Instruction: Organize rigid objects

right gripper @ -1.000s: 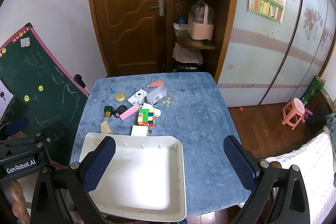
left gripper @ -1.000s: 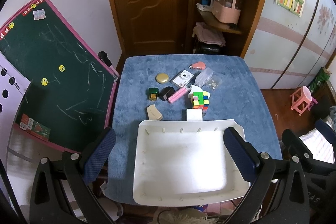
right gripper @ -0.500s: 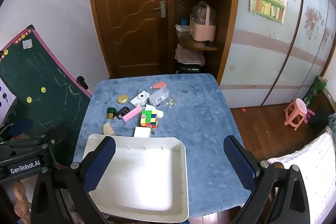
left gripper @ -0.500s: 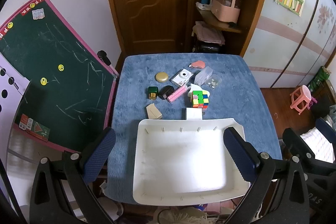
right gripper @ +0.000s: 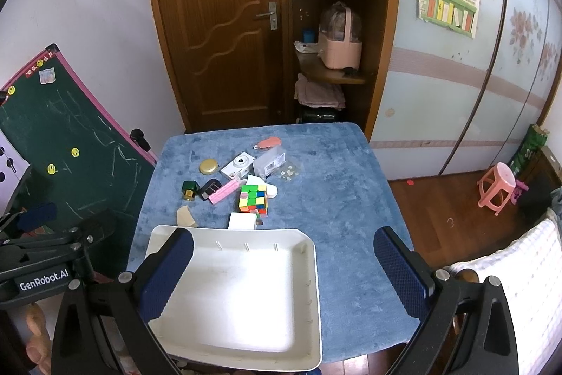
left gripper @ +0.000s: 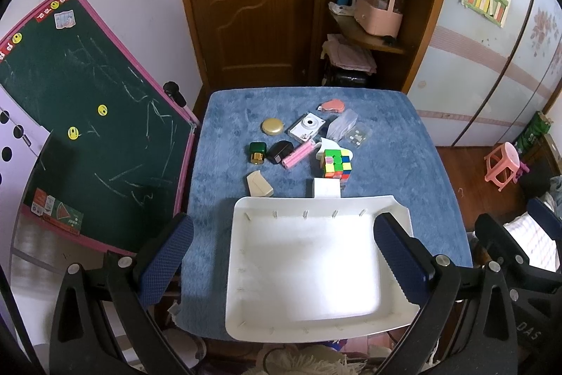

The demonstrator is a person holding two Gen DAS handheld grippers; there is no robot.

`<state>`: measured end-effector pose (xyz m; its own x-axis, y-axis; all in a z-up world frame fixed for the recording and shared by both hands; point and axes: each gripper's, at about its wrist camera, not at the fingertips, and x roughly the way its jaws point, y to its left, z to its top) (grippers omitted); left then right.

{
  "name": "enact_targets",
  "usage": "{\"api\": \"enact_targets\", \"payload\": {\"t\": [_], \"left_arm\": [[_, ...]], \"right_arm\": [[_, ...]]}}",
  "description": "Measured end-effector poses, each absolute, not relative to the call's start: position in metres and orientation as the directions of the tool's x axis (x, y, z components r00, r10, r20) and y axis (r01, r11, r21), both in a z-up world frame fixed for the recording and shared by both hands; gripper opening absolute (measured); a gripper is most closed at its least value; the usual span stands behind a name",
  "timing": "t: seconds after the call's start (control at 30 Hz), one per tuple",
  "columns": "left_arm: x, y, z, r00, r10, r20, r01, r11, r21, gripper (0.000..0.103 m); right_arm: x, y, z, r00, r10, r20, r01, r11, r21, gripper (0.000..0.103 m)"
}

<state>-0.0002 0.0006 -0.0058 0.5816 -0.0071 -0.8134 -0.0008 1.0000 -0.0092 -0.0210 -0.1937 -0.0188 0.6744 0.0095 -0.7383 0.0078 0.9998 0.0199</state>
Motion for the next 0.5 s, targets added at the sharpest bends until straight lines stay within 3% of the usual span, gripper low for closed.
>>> {"api": "enact_targets", "payload": {"t": [0.5], "left_arm": [[-0.0023,0.0015,-0.0104,0.579,-0.021,-0.815,0.009,1.000,-0.019,0.102]], "right_arm": [[-0.0242,-0.1896,-0.0179,0.676,0.001,-0.737,0.017,1.000,0.016,0.103]]}}
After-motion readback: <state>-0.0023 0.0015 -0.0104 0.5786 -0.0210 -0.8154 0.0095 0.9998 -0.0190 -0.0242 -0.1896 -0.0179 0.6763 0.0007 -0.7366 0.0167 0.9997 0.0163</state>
